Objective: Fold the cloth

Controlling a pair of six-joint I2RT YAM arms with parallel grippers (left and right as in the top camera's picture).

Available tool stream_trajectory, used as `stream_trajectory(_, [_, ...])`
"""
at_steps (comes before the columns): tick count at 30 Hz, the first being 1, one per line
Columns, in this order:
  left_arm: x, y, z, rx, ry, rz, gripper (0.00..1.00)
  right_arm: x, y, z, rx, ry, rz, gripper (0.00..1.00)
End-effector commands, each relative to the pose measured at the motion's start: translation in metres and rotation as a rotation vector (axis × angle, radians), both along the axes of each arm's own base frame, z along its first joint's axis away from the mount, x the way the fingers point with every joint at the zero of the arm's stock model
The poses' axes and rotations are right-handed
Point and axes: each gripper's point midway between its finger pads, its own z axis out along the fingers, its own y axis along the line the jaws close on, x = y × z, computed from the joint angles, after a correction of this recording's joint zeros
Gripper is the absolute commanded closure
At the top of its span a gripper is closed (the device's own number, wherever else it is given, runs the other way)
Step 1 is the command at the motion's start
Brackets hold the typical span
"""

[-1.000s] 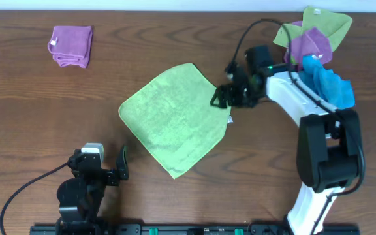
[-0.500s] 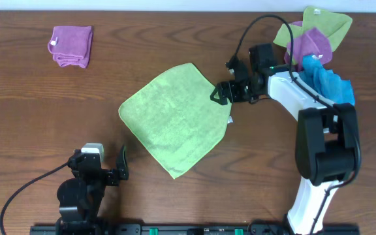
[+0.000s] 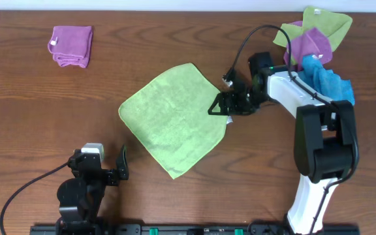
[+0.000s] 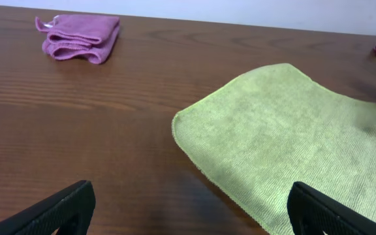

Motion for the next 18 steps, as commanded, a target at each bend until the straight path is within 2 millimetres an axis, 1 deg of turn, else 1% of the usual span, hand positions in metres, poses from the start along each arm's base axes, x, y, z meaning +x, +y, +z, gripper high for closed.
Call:
stream_trajectory(1, [0.000,0.002,-0.009,0.000,0.018,0.011,0.05,-0.014,0.025,0.013,0.129,0.037,0.052,0.23])
stream_trajectory(4, [0.000,0.002,-0.009,0.000,0.018,0.010,0.05,-0.016,0.036,0.029,0.160,-0.003,0.083,0.25])
stream_trajectory(5, [0.000,0.002,-0.009,0.000,0.018,0.010,0.04,-0.017,0.038,0.039,0.165,-0.026,0.092,0.25])
stream_trajectory(8, [0.000,0.002,-0.009,0.000,0.018,0.010,0.05,-0.019,0.043,0.058,0.167,-0.073,0.108,0.26])
stream_trajectory(11, [0.000,0.002,-0.009,0.000,0.018,0.010,0.05,-0.023,0.042,0.079,0.119,-0.103,0.088,0.27])
stream_trajectory(12, [0.000,0.002,-0.009,0.000,0.018,0.010,0.05,-0.023,0.037,0.082,0.059,-0.123,0.075,0.27])
stream_trajectory(13, [0.000,0.002,-0.009,0.000,0.018,0.010,0.04,-0.022,0.029,0.080,-0.026,-0.140,0.050,0.27])
stream_trajectory(16, [0.000,0.002,-0.009,0.000,0.018,0.010,0.05,-0.015,-0.012,0.066,-0.358,-0.193,-0.038,0.24])
stream_trajectory(17, [0.000,0.002,-0.009,0.000,0.018,0.010,0.04,-0.016,-0.017,0.063,-0.407,-0.200,-0.036,0.24])
stream_trajectory(18, [0.000,0.002,-0.009,0.000,0.018,0.010,0.05,-0.018,-0.020,0.057,-0.439,-0.195,-0.027,0.28])
